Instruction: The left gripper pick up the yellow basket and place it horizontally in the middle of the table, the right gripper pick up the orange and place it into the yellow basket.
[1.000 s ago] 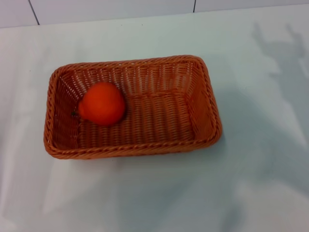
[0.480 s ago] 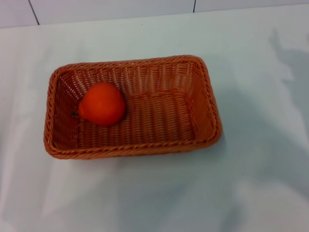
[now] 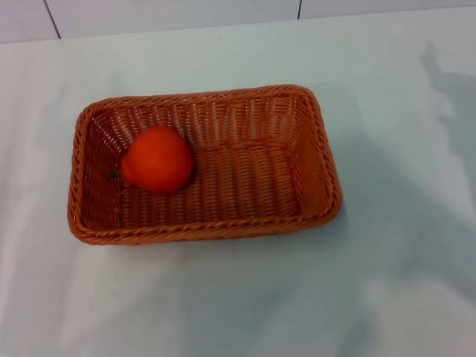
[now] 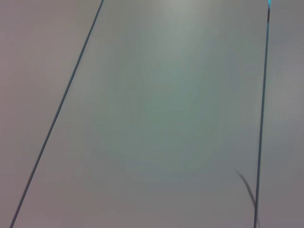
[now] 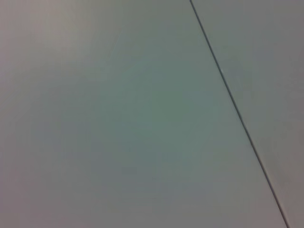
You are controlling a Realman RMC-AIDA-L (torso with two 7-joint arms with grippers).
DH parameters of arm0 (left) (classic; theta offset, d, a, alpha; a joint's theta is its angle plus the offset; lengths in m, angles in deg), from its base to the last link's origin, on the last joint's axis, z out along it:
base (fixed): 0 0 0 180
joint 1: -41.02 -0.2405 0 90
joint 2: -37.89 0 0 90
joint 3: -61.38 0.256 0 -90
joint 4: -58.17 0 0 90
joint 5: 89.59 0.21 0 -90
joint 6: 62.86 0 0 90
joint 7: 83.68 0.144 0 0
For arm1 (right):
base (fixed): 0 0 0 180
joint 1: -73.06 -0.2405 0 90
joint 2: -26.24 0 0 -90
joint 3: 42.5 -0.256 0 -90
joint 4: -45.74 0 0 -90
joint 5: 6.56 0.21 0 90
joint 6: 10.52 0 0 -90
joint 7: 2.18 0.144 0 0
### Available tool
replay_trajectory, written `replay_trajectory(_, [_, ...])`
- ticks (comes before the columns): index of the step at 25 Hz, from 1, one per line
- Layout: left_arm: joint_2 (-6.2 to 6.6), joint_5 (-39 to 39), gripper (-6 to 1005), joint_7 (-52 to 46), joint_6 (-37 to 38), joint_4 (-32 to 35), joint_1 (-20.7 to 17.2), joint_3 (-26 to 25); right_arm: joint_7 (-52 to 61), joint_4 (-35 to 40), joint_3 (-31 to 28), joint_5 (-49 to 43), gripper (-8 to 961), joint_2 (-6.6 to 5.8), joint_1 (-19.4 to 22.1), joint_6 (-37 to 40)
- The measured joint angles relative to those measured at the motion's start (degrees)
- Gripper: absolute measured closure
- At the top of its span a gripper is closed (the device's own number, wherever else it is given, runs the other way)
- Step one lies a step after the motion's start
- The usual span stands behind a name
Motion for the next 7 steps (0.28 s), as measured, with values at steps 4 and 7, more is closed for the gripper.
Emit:
replay_trajectory(4, [-0.05, 0.1, 263, 0.1, 0.0, -0.7, 0.0, 0.0, 0.0, 1.0, 0.4, -0.2, -3, -0.23, -0.6, -3.0])
replay_trajectory(7, [-0.08, -0.1, 263, 0.1, 0.0, -1.3, 0.3, 0.0, -0.2, 2.4, 0.7, -0.4, -3, -0.25, -0.6, -4.7])
